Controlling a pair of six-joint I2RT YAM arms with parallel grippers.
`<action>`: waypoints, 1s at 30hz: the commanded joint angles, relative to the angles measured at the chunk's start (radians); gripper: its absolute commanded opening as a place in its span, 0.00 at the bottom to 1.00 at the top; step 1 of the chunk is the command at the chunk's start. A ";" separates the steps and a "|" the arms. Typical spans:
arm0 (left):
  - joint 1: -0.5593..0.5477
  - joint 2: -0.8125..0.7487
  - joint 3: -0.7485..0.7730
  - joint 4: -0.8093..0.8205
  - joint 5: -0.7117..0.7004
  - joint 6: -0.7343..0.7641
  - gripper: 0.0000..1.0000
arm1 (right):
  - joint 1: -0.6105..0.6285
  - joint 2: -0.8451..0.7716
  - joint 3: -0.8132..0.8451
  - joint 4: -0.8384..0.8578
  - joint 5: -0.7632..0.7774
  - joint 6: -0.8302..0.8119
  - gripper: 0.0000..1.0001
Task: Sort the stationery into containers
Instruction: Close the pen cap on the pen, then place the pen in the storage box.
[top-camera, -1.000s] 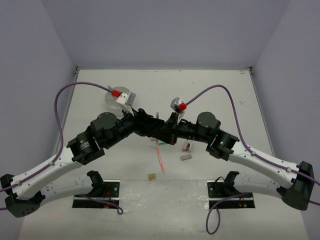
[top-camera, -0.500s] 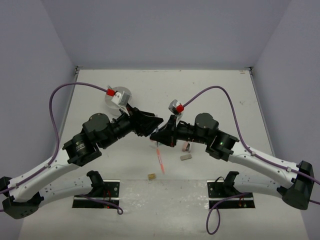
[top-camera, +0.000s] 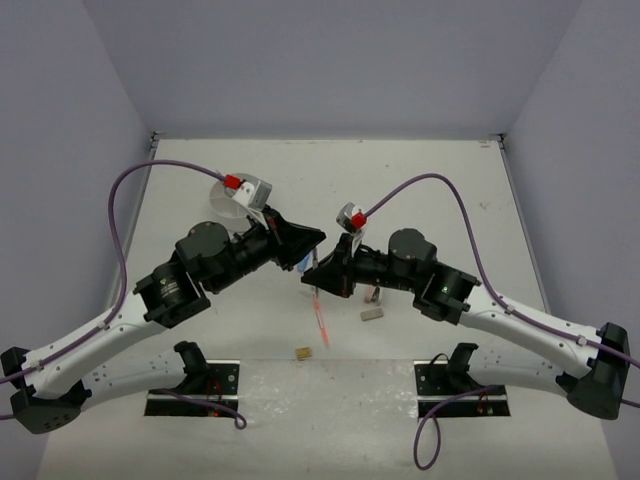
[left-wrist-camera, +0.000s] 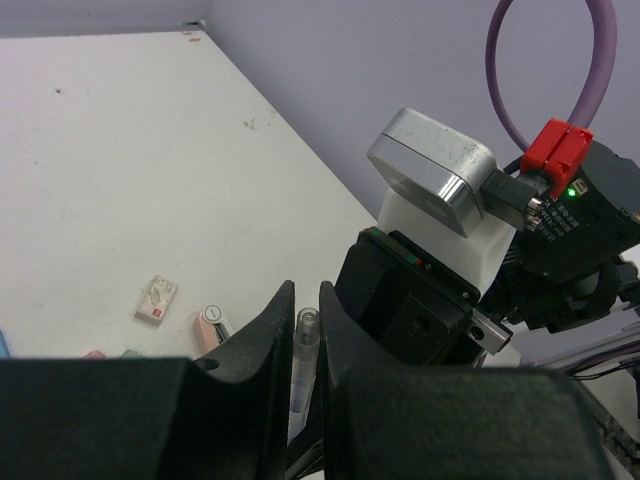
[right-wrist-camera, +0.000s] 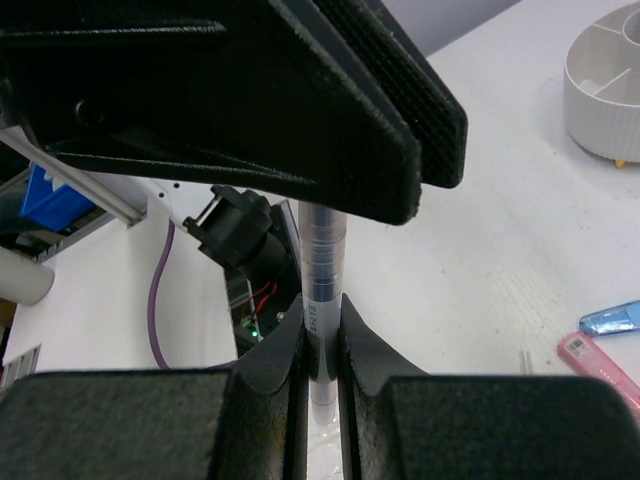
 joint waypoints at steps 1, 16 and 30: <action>-0.004 -0.004 -0.001 0.002 0.066 0.002 0.12 | 0.002 -0.025 0.073 -0.066 0.119 -0.040 0.00; -0.001 0.083 0.098 -0.140 -0.051 0.026 0.02 | 0.002 0.019 0.113 -0.174 0.158 -0.160 0.00; 0.178 0.327 0.319 -0.267 -0.832 0.047 0.00 | -0.014 -0.121 -0.060 -0.211 0.504 -0.130 0.99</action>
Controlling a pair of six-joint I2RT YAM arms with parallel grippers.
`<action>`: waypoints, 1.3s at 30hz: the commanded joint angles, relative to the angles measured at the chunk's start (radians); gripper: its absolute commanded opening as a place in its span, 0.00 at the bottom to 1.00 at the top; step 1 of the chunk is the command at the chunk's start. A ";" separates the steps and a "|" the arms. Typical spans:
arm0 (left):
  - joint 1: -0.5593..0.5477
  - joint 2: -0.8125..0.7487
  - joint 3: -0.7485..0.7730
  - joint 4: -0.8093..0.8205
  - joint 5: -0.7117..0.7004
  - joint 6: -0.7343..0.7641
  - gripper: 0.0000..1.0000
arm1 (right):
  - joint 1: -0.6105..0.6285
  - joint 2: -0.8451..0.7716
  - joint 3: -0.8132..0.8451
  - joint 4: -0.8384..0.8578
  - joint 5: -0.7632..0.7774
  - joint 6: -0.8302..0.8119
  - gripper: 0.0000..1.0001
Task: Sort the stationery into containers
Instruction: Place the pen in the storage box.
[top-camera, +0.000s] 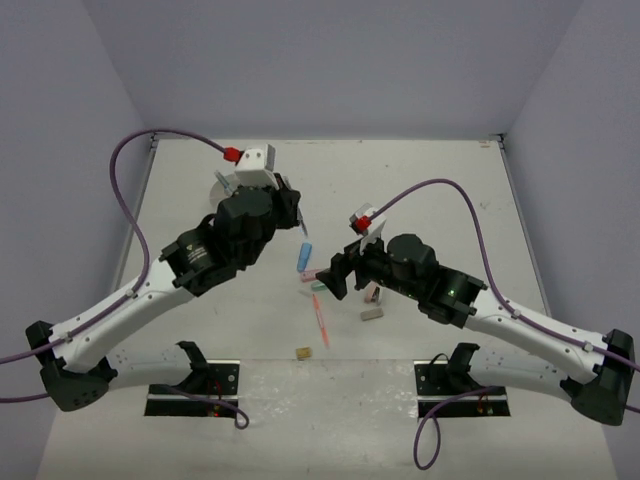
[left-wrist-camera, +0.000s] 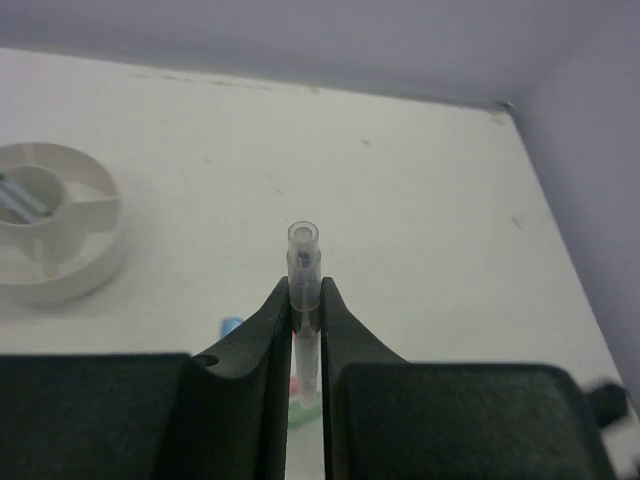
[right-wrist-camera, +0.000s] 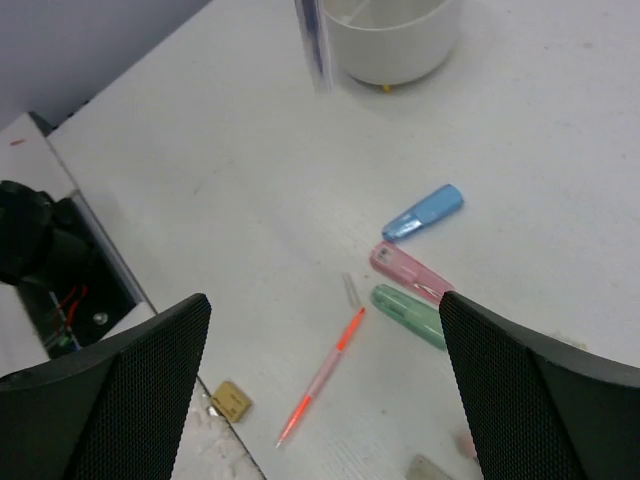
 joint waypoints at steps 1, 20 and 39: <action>0.186 0.110 0.079 -0.005 -0.309 0.018 0.00 | -0.014 -0.090 -0.055 -0.002 0.168 0.004 0.99; 0.694 0.353 -0.215 0.784 -0.035 0.174 0.00 | -0.086 -0.244 -0.195 0.067 0.221 0.009 0.99; 0.702 0.303 -0.294 0.614 -0.019 -0.053 0.98 | -0.091 -0.167 -0.190 0.081 0.200 0.026 0.99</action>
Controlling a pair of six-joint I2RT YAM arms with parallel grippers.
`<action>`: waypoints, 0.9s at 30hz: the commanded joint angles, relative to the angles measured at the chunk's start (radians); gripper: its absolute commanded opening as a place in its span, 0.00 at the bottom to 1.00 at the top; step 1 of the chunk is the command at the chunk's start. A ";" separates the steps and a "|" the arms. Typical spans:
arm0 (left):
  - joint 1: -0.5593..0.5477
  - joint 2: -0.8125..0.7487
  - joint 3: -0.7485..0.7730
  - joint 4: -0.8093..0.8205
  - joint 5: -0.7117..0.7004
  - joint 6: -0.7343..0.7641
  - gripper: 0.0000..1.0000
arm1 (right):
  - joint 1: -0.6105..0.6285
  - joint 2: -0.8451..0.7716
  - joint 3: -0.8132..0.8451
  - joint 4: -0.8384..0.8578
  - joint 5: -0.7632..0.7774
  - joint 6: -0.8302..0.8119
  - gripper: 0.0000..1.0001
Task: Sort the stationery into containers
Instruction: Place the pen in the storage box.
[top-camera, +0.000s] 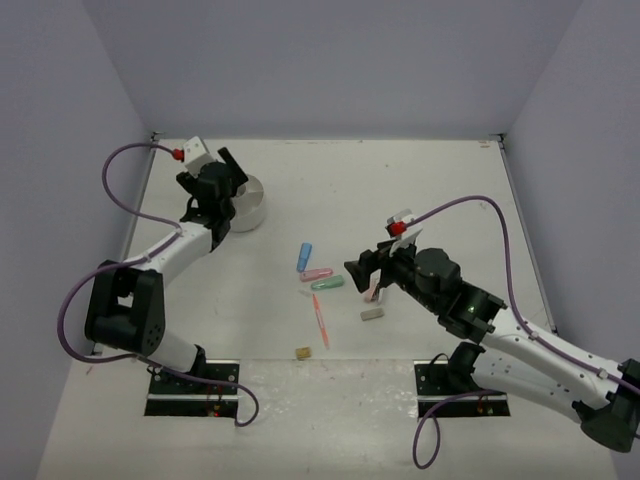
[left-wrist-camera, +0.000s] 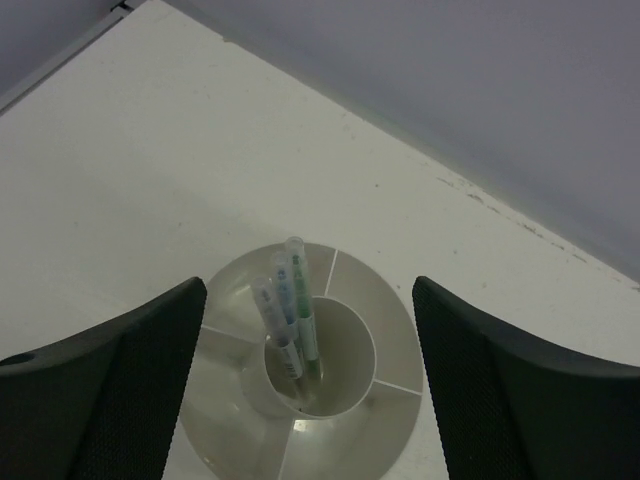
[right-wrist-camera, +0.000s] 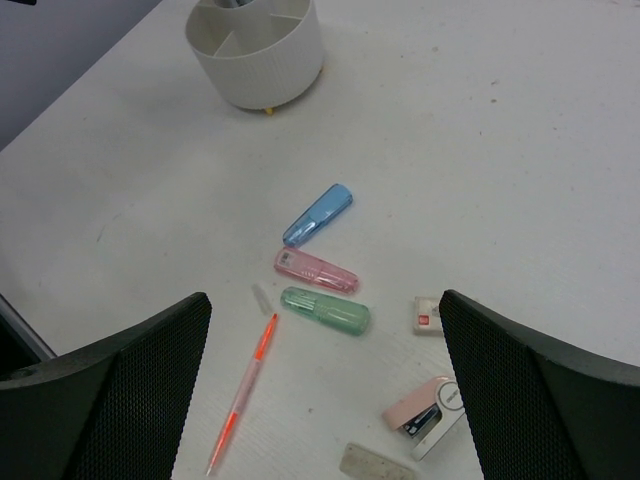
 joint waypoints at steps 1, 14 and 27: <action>0.008 -0.090 0.089 -0.171 -0.030 -0.123 1.00 | -0.009 0.057 0.014 0.043 -0.004 0.026 0.99; 0.007 -0.603 0.221 -0.948 0.215 -0.130 1.00 | 0.083 0.566 0.361 -0.392 0.032 0.458 0.78; 0.007 -0.744 -0.076 -0.907 0.296 0.032 1.00 | 0.214 0.904 0.492 -0.551 -0.021 0.548 0.33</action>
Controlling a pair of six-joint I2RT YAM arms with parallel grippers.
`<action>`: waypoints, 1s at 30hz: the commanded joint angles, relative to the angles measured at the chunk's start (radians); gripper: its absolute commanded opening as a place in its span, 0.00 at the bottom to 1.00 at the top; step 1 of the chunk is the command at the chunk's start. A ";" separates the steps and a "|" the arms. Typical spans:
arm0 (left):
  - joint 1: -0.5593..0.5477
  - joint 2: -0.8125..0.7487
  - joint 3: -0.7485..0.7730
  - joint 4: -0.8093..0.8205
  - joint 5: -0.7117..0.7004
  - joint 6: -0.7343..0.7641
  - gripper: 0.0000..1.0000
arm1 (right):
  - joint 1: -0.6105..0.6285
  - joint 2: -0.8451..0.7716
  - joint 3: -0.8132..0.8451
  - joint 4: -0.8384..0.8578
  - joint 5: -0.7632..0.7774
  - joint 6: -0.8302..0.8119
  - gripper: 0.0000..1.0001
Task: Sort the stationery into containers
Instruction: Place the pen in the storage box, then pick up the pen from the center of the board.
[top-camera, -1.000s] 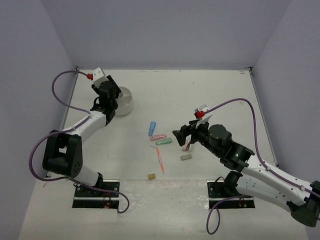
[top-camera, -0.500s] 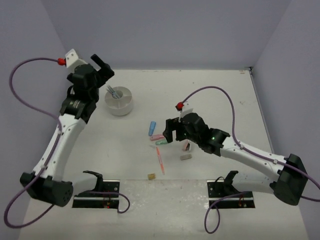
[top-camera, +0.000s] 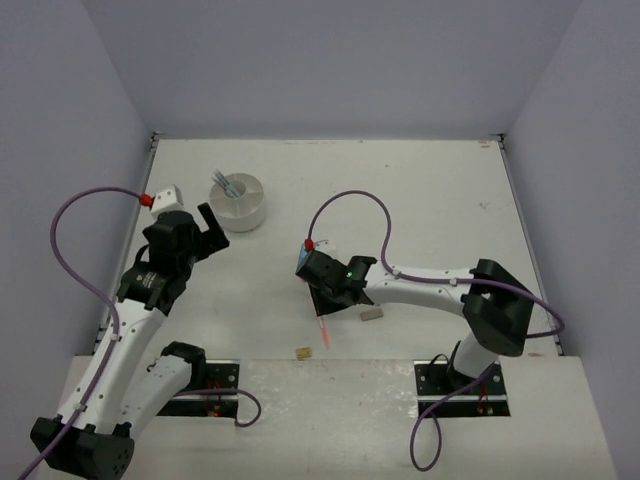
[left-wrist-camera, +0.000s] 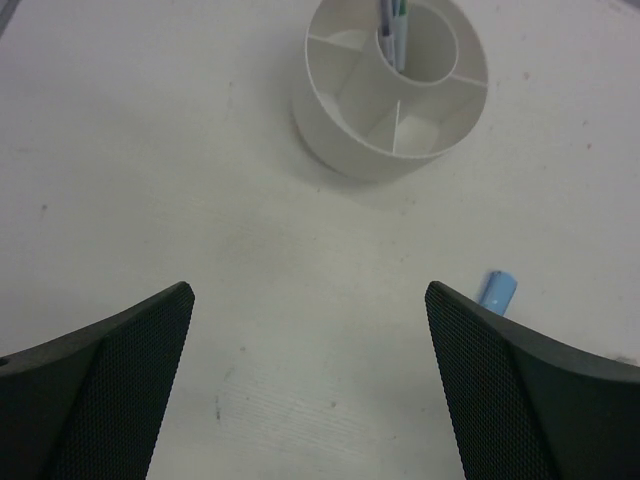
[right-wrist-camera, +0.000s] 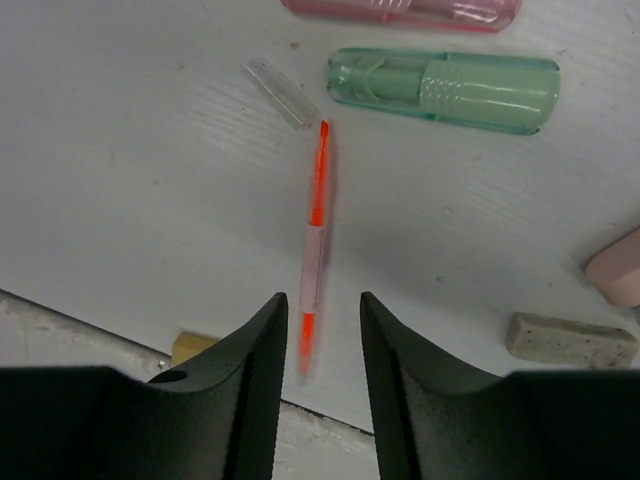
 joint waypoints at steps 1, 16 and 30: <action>0.004 -0.032 0.004 0.027 0.065 0.075 1.00 | 0.014 0.060 0.040 -0.054 -0.012 0.048 0.30; 0.002 -0.052 -0.007 0.036 0.086 0.085 1.00 | 0.029 0.121 0.040 0.004 -0.063 0.050 0.28; 0.004 -0.042 -0.008 0.035 0.081 0.084 1.00 | 0.031 0.204 0.036 -0.036 0.034 0.094 0.05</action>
